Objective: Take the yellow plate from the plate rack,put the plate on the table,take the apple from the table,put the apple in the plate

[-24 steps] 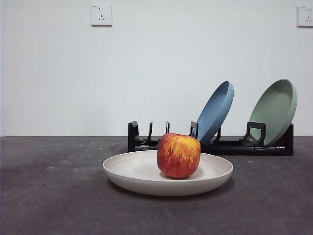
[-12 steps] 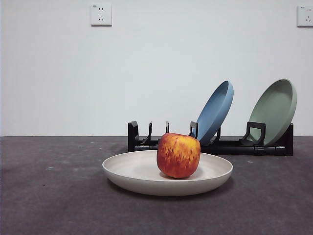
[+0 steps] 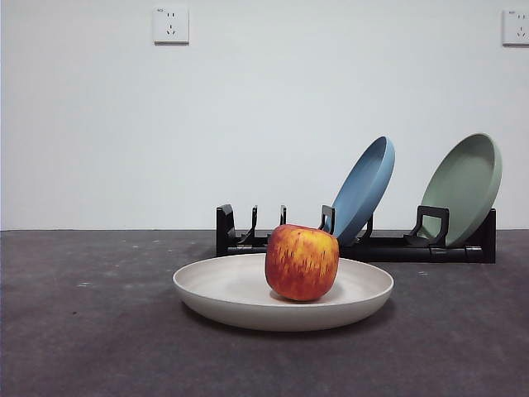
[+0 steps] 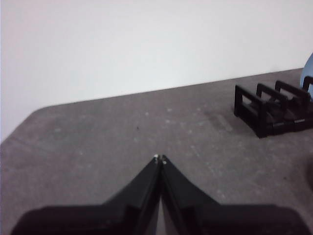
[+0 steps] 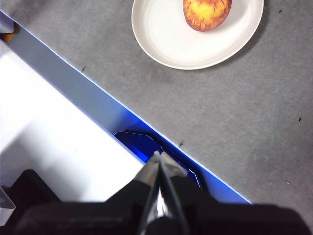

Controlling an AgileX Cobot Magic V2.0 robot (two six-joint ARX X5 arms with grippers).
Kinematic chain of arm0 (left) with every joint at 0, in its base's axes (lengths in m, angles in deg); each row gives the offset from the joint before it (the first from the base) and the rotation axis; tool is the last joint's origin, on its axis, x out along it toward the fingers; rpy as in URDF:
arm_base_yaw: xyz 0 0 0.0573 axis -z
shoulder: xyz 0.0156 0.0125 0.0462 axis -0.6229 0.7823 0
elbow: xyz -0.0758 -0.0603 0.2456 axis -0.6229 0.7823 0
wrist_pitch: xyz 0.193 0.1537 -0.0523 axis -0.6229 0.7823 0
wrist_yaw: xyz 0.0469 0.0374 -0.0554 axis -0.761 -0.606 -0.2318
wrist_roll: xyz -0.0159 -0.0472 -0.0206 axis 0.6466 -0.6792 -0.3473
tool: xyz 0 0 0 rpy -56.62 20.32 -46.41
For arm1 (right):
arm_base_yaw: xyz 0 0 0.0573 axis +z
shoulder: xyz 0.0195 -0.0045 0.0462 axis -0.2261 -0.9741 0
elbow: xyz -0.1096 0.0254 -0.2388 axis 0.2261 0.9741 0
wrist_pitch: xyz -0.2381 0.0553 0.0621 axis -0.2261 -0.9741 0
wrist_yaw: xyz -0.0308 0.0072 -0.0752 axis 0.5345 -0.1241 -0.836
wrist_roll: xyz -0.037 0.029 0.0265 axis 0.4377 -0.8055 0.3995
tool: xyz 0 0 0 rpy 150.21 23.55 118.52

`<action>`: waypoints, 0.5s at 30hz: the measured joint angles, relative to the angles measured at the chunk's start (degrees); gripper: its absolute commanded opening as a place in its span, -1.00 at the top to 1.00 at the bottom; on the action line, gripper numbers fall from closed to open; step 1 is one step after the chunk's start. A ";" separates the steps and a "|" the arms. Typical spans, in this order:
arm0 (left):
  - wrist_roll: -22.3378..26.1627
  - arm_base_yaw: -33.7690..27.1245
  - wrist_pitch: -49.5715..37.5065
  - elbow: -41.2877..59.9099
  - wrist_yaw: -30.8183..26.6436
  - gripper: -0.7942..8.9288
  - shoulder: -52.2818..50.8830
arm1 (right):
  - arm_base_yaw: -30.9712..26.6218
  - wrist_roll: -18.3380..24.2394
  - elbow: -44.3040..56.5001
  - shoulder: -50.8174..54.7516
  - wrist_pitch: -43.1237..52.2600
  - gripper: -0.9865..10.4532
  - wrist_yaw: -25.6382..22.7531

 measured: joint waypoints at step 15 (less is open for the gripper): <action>-3.96 0.00 4.96 3.80 0.44 0.84 -1.44 | 0.00 0.00 0.00 0.00 0.00 0.83 0.00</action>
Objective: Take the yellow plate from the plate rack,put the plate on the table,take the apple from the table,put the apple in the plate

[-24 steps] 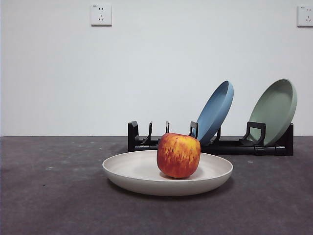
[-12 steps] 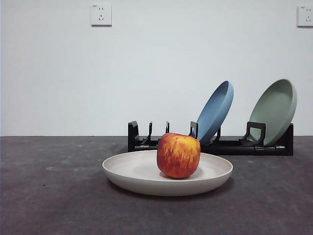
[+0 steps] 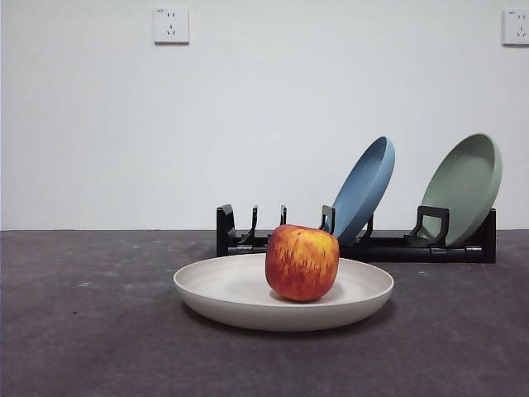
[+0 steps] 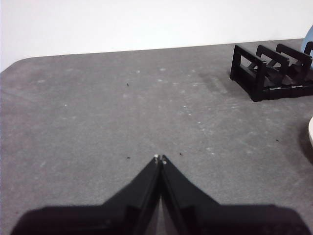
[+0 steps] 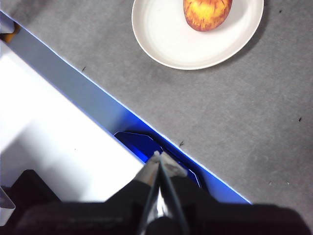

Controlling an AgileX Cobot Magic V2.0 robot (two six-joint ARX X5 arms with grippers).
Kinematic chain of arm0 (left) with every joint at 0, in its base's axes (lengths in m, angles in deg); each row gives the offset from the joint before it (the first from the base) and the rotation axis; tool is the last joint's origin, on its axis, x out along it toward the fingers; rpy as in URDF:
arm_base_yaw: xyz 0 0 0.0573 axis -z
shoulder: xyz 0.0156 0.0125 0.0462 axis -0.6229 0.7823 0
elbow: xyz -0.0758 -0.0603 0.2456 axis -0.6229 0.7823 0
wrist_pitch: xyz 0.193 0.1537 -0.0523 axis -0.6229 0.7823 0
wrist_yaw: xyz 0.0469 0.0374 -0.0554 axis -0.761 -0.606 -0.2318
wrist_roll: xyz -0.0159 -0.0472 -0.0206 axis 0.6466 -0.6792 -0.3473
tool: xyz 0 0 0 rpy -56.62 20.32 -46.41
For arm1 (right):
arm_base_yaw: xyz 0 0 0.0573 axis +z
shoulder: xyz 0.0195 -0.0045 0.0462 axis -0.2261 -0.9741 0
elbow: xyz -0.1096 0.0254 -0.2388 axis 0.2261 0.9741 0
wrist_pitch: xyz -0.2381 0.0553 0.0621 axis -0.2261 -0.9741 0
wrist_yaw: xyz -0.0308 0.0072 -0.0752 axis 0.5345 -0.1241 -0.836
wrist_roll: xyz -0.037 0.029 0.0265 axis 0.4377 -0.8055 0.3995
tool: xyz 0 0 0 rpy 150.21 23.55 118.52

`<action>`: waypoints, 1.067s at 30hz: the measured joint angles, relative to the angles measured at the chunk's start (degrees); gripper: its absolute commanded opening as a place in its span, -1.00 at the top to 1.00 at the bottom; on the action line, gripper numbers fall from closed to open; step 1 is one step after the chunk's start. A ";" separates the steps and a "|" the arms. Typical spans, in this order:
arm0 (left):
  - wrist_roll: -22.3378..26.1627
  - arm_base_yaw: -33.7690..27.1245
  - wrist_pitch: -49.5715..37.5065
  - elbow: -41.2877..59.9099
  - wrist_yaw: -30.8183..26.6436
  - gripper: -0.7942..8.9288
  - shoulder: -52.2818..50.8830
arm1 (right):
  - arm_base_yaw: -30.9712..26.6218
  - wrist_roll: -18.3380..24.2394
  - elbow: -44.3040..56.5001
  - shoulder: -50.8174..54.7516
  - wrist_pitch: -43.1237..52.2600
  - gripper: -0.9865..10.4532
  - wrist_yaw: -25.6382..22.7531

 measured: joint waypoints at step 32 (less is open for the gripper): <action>-1.14 0.00 0.00 0.00 -0.04 0.84 -0.04 | -9.22 4.28 0.57 4.57 7.10 0.83 0.20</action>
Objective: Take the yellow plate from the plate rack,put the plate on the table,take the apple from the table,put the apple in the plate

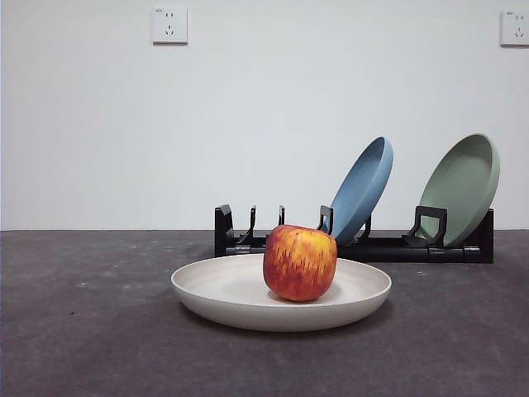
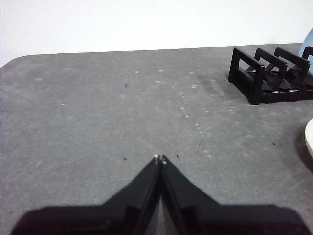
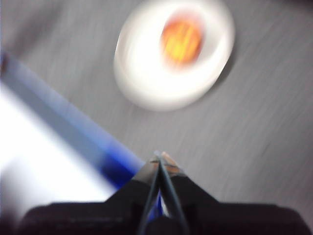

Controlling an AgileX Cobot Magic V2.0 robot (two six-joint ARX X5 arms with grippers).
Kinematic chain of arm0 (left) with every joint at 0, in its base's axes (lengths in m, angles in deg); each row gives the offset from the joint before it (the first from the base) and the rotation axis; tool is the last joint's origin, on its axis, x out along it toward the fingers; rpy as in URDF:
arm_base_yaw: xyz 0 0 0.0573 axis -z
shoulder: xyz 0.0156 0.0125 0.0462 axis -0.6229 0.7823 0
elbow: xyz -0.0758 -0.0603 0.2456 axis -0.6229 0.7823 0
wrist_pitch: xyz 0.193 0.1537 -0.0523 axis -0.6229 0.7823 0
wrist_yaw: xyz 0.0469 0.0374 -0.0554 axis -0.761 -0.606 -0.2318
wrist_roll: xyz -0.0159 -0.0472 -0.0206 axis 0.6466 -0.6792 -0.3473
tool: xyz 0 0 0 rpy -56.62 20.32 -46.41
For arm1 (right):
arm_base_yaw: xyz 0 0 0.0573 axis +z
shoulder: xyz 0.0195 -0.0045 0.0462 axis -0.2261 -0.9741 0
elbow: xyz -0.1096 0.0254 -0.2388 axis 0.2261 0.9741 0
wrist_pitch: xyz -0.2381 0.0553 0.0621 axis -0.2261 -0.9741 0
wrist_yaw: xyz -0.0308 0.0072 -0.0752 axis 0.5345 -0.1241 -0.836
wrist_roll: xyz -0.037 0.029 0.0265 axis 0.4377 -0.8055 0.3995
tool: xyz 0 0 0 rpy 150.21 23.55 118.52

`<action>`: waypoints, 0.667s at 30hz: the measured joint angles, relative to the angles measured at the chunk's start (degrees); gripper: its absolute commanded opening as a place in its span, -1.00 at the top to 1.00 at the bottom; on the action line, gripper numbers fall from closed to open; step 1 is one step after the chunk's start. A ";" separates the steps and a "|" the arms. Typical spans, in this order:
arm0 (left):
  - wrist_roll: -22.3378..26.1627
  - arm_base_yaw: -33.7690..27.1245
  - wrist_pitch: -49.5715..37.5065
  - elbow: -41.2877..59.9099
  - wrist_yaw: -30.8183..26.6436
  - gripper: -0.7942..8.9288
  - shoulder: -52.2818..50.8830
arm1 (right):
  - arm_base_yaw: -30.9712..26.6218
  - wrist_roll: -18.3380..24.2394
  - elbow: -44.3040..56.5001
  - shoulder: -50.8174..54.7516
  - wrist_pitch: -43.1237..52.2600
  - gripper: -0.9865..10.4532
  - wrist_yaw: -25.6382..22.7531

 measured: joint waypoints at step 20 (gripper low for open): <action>0.00 0.00 0.00 0.00 0.00 0.84 0.00 | -27.47 1.03 44.63 30.16 53.07 0.83 1.90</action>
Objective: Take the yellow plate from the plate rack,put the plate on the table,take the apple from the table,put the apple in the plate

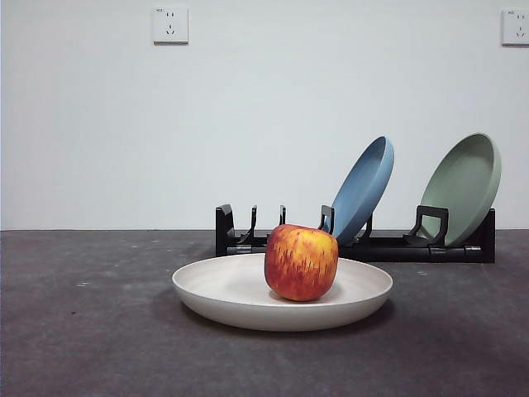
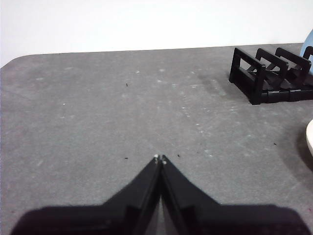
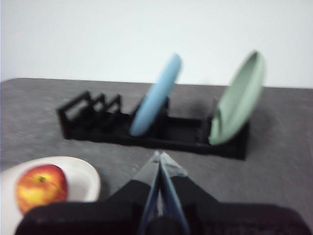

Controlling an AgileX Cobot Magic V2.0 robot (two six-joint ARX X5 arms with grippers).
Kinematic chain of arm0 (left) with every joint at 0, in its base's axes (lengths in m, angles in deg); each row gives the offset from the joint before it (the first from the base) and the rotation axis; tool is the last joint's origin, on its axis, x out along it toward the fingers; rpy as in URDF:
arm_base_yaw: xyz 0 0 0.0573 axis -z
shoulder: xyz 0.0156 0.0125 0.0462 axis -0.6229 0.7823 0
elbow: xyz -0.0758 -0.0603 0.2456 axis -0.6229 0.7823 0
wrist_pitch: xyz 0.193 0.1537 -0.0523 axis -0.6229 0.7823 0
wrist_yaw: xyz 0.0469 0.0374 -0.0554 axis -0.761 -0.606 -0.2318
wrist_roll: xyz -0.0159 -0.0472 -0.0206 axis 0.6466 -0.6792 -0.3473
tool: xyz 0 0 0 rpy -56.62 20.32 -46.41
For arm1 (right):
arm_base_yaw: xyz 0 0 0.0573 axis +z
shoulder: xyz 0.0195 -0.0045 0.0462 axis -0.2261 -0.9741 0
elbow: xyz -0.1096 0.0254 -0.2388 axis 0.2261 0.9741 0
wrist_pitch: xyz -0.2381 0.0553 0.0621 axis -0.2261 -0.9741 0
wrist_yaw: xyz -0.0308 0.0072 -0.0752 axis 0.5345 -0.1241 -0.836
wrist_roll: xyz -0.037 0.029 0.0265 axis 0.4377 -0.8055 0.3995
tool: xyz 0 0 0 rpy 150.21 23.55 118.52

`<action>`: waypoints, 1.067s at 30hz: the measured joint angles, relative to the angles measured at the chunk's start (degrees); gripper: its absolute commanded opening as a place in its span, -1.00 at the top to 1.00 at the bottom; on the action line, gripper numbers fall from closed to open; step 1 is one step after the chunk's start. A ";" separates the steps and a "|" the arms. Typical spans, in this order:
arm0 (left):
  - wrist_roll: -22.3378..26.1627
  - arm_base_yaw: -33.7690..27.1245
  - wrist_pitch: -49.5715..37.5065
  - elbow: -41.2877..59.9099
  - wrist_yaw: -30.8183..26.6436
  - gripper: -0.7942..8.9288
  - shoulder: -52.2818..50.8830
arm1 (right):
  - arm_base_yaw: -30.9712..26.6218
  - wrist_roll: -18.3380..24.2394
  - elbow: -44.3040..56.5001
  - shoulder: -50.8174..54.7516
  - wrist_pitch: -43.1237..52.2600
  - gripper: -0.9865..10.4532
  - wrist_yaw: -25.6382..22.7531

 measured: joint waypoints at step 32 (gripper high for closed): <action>-0.02 0.00 0.00 0.00 0.00 0.84 0.00 | -0.02 -5.09 10.47 7.28 -1.01 0.83 -2.32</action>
